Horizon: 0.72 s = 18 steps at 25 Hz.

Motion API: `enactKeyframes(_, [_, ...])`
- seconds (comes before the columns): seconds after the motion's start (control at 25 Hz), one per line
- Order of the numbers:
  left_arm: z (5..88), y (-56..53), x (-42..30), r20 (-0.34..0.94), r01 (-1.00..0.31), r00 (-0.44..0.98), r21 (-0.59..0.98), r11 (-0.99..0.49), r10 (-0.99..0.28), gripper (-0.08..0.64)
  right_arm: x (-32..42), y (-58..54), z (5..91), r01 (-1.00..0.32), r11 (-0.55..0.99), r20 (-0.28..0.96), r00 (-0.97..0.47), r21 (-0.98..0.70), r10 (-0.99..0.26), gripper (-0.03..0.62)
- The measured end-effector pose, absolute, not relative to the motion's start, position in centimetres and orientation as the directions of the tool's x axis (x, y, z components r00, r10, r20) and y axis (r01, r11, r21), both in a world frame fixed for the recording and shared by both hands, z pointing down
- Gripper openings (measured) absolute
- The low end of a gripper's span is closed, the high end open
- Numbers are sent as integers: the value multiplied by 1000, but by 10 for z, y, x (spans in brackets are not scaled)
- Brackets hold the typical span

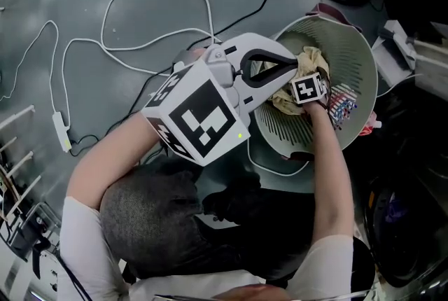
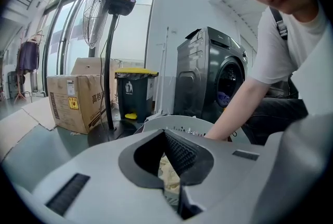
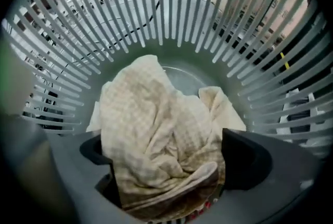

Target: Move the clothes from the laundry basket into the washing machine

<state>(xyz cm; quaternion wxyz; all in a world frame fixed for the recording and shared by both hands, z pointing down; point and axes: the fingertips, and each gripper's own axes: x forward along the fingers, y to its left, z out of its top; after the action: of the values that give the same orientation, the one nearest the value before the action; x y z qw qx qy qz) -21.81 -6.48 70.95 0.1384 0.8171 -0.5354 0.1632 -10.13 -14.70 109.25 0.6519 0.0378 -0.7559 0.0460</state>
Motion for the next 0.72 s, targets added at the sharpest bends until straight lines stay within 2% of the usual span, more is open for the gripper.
enactKeyframes(0.2, [715, -62, -215, 424, -913, 390, 65, -402, -817, 5, -109, -146, 1105, -158, 981, 980, -181, -111, 82, 609])
enactKeyframes(0.36, [716, -60, -219, 418, -917, 384, 71, -392, -823, 6, -89, -155, 1119, -166, 981, 993, -81, -103, 91, 609])
enactKeyframes(0.48, [711, -59, -225, 395, -919, 382, 68, -388, -836, 5, -88, -151, 1126, -159, 978, 990, -61, -137, 128, 609])
enactKeyframes(0.72, [711, -60, -233, 385, -929, 362, 77, -361, -849, 5, -93, -147, 1130, -109, 989, 994, -60, -97, 91, 602])
